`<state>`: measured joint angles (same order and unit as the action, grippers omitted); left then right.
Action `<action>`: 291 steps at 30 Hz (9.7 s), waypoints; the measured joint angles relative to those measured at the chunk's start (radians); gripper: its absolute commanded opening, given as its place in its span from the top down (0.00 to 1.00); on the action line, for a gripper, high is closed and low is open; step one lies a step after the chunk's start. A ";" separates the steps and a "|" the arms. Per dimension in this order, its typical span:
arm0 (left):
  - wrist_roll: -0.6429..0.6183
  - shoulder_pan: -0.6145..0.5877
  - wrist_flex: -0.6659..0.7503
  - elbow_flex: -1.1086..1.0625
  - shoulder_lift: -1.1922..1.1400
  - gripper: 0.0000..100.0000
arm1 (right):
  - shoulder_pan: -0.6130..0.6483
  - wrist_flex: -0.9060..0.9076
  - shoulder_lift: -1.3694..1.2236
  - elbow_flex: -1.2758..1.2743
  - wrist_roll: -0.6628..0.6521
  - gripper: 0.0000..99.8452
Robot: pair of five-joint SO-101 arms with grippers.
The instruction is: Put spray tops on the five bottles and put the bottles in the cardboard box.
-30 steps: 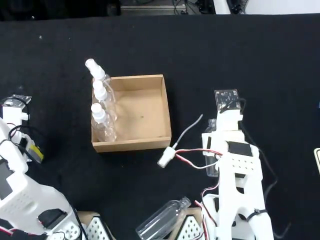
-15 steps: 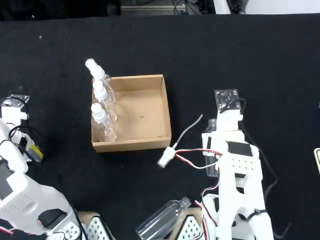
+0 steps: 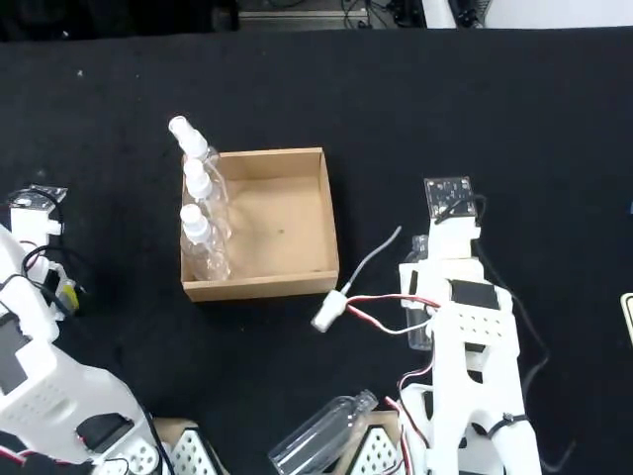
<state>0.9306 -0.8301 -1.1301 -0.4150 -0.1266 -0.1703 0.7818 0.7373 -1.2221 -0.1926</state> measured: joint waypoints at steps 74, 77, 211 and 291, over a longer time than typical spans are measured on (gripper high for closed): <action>-1.148 1.287 0.299 0.700 0.660 0.97 | 0.649 -0.132 0.600 0.218 0.212 0.99; -1.151 1.289 0.299 0.667 0.660 0.97 | 0.649 -0.132 0.657 0.215 0.212 0.99; -1.131 0.158 0.950 -1.053 1.068 0.81 | 0.552 -1.829 -1.128 0.269 0.255 0.98; -1.131 0.187 0.950 -1.079 1.068 0.81 | 0.568 -1.174 -0.313 0.365 0.203 0.73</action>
<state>-0.2002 -0.6429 -0.1803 -1.4937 0.9413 0.3974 -0.3920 0.4242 -0.8569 0.0100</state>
